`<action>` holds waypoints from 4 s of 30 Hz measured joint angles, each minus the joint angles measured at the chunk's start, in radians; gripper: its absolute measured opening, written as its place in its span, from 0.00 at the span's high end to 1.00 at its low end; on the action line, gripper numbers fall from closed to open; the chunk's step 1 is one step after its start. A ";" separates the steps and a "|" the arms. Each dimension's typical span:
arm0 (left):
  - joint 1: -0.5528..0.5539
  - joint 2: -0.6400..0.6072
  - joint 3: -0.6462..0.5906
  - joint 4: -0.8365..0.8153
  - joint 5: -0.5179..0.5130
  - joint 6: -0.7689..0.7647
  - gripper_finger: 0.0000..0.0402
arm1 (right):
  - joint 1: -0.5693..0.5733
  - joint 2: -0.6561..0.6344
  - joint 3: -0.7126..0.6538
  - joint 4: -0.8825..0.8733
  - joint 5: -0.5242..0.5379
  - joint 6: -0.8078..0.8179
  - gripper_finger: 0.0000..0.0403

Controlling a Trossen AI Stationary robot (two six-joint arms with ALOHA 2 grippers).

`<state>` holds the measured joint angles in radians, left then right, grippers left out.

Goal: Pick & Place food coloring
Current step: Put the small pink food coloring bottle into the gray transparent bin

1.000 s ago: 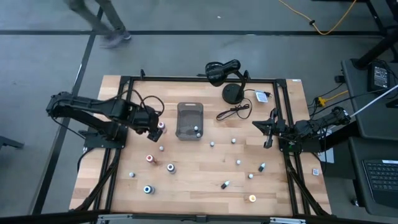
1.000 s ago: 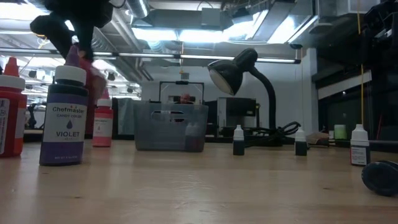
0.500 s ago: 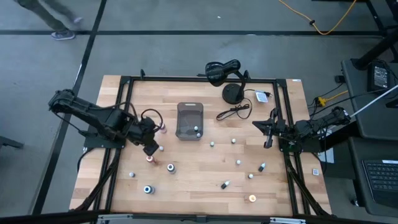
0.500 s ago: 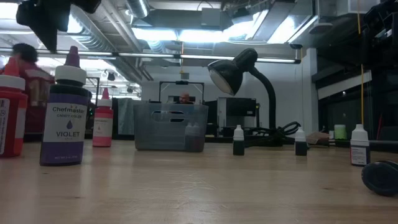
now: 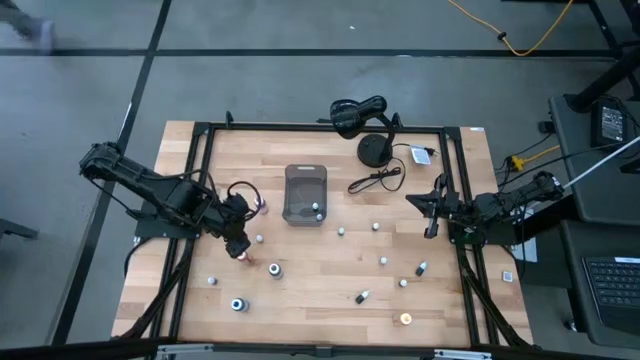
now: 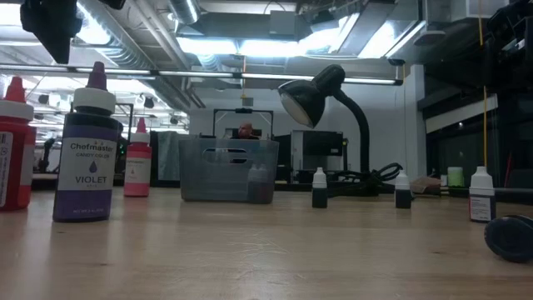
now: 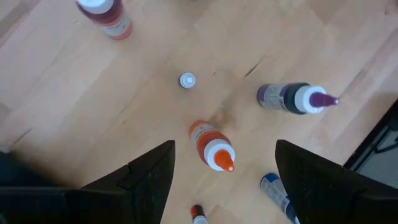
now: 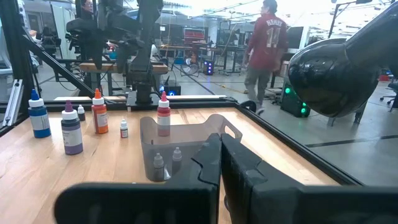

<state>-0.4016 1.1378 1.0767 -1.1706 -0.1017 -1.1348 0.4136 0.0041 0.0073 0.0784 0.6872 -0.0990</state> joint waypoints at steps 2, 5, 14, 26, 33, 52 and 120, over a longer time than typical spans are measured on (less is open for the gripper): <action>-0.005 0.000 0.000 0.000 0.004 0.022 0.33 | 0.000 0.000 0.000 0.000 0.000 0.000 0.96; -0.013 0.000 0.000 0.000 0.024 0.058 0.33 | 0.000 0.000 0.000 0.000 0.000 0.000 0.96; -0.031 0.024 0.000 0.000 0.026 0.052 0.33 | 0.000 0.000 0.000 0.000 0.000 0.000 0.96; -0.029 0.129 0.000 0.000 0.044 0.048 0.33 | 0.000 0.000 0.000 0.000 0.000 0.000 0.96; 0.016 0.193 0.000 0.000 -0.032 0.049 0.33 | 0.000 0.000 0.000 0.000 0.000 0.000 0.96; 0.126 0.397 -0.026 0.139 -0.036 0.101 0.33 | 0.000 0.000 0.000 0.000 0.000 0.000 0.96; 0.137 0.483 -0.135 0.281 -0.029 0.099 0.41 | 0.000 0.000 0.000 0.000 0.000 0.000 0.96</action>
<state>-0.2646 1.6203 0.9417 -0.8894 -0.1303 -1.0363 0.4134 0.0040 0.0074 0.0781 0.6872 -0.0990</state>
